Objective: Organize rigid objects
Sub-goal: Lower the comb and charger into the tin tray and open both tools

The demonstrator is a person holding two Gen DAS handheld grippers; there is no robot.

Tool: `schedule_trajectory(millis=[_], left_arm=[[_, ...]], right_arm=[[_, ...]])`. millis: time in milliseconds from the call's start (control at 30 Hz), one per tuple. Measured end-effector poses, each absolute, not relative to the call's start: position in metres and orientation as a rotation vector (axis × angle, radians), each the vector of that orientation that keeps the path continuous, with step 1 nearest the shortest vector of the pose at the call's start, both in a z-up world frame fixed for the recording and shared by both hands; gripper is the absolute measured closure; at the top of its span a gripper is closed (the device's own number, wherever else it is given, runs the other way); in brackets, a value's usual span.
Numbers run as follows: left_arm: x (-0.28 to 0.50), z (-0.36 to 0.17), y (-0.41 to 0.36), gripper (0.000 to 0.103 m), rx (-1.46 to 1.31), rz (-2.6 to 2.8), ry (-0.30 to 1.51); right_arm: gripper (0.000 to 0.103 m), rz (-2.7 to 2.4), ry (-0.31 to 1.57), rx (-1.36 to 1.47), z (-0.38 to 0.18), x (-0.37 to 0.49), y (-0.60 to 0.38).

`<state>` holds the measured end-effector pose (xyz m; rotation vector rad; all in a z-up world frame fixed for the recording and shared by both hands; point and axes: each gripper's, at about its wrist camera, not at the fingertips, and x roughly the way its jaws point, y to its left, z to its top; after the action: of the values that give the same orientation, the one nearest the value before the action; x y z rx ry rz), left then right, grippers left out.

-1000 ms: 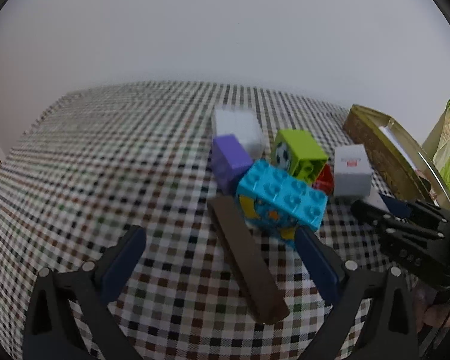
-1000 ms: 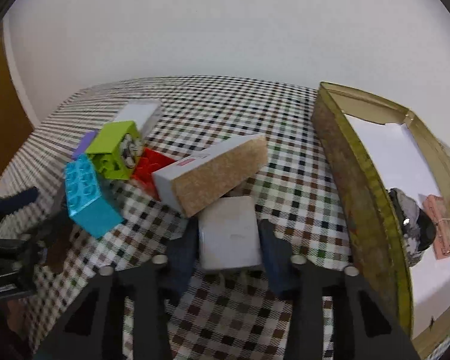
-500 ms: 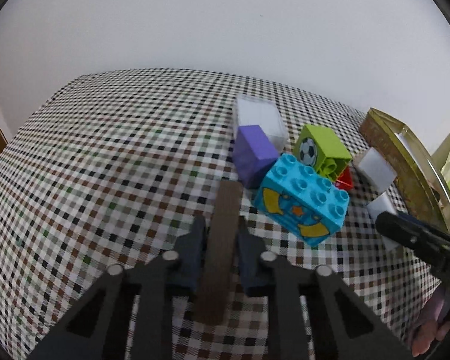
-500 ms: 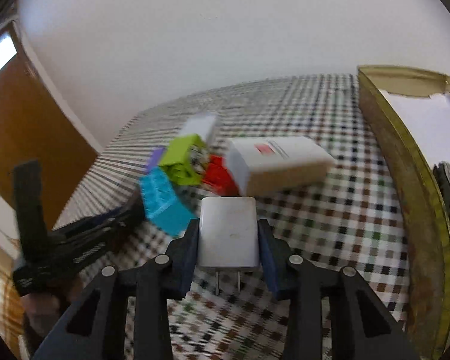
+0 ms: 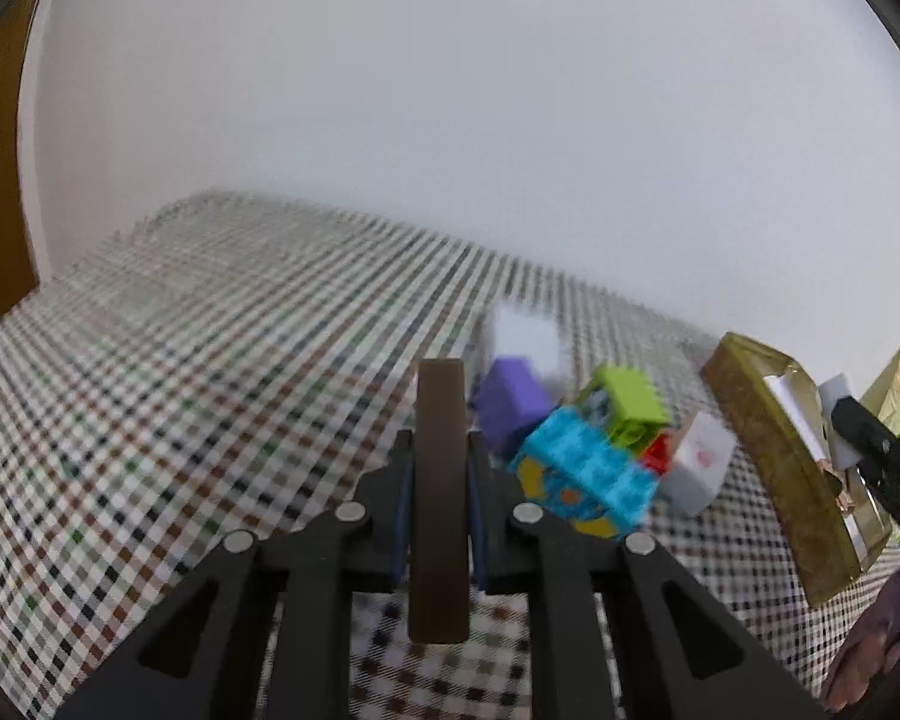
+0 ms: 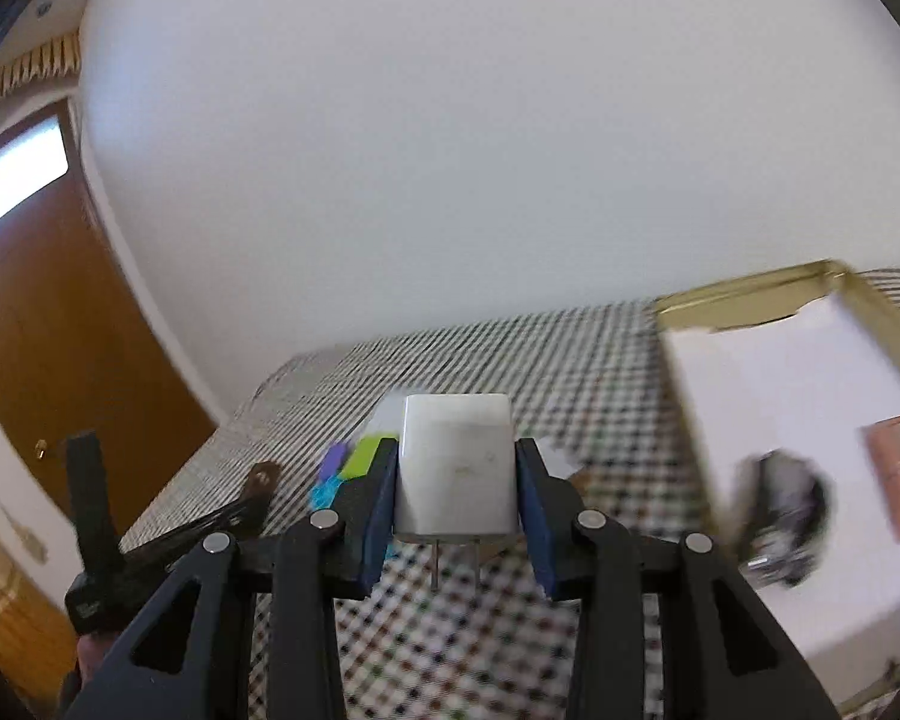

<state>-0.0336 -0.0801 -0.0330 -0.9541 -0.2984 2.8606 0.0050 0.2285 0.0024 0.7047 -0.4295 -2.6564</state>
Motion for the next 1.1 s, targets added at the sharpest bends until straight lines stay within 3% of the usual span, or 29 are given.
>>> schedule_trajectory(millis=[467,700,800,1100], left_arm=[[-0.032,-0.004,0.084,0.09,-0.778,2.634,-0.004],[-0.04,-0.001,0.17,0.09,-0.783,2.524,0.056],[-0.046,-0.004,0.198,0.09,-0.829,2.466,0.042],[-0.032,-0.021,0.229,0.09,-0.889,2.382,0.129]], right_arm=[[0.062,-2.998,-0.478,0.615,0.011,0.017,0.361],[0.062,-3.078,-0.295,0.745,-0.001,0.014,0.382],[0.062,-3.08,-0.306,0.789,-0.006,0.009,0.389],[0.062,-3.036,-0.223,0.934,-0.011,-0.018,0.384]])
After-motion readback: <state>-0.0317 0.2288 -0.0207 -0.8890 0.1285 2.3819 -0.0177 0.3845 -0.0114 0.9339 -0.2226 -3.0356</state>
